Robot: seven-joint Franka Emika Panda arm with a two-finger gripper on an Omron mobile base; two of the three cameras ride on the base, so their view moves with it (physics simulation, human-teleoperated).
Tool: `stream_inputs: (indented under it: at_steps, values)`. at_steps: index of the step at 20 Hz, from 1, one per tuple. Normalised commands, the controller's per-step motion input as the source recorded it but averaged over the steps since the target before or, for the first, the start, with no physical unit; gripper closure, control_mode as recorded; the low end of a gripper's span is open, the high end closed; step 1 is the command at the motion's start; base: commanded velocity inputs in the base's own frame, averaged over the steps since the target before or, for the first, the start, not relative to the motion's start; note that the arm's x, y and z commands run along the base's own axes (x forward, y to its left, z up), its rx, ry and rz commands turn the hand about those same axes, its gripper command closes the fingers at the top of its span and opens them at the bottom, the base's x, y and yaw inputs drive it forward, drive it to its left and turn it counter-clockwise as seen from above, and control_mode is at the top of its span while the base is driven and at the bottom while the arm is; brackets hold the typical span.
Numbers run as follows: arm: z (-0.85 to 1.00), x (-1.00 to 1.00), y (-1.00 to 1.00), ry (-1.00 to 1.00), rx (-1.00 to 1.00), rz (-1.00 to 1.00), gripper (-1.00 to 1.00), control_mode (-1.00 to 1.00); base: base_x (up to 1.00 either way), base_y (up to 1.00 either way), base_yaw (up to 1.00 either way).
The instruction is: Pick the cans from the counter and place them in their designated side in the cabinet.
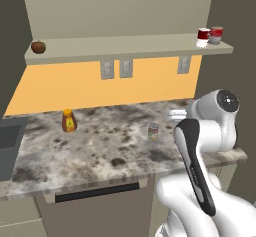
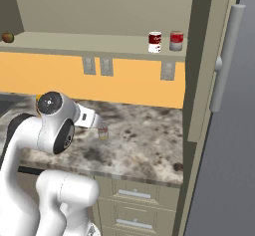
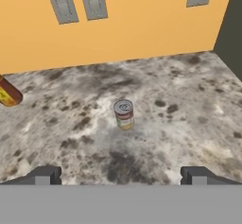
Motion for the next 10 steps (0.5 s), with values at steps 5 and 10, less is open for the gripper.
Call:
stream_inputs:
  at_steps: [5, 10]
  values:
    - [-0.10, 0.07, 0.07, 0.01, 0.00, 0.00, -1.00, -1.00, 0.00, 0.00, 0.00]
    - [-0.13, 0.04, 0.01, 0.00, 0.00, 0.00, -1.00, -1.00, 0.00, 0.00, 0.00]
